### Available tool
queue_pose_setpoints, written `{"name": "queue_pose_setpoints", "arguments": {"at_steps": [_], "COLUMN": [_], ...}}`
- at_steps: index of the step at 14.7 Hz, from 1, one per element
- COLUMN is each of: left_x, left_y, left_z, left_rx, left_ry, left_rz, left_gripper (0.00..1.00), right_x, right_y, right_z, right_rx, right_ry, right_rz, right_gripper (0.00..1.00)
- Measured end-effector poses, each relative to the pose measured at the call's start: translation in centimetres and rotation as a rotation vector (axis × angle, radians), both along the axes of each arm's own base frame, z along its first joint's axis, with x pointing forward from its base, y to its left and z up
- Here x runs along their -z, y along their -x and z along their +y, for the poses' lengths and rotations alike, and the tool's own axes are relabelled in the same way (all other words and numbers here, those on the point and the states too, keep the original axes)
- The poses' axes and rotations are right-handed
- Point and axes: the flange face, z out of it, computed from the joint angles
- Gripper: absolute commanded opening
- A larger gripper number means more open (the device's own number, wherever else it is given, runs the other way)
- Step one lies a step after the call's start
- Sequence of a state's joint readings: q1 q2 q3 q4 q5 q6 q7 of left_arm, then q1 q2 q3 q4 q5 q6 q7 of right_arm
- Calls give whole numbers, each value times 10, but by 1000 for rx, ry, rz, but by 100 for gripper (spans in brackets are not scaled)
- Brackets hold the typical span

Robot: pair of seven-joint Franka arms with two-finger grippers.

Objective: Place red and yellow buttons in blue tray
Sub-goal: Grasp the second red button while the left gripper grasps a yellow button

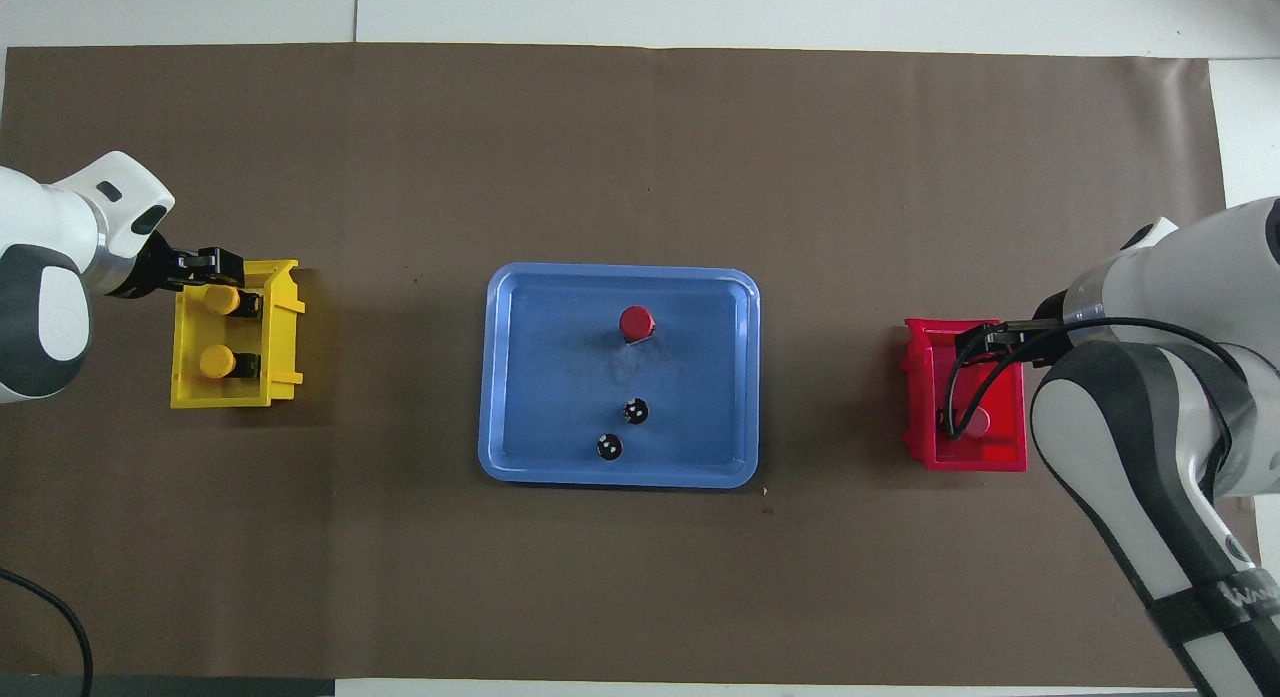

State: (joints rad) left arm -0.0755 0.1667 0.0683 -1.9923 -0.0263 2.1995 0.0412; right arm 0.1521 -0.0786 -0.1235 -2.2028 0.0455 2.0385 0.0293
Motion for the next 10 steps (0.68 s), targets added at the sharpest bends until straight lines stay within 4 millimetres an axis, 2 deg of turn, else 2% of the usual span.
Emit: {"name": "queue_pose_setpoints", "arguments": {"at_steps": [3,7,10], "left_x": [5,4,1], "left_y": [4,4,2], "left_z": [-14,-6,2], "left_rx": [10,-4,-17], "left_ry": [0,-1,-1], "left_rz": [27,26,22], "left_gripper": [70,68,66], "right_x": [13,15,28], "right_y": [18,22,26], "right_z": [-1,-1,-1], "right_rx": [1,2,5], "right_ry": [-4,-5,-4], "right_rz": [-2,-16,-46], "right_gripper": [81,81,75]}}
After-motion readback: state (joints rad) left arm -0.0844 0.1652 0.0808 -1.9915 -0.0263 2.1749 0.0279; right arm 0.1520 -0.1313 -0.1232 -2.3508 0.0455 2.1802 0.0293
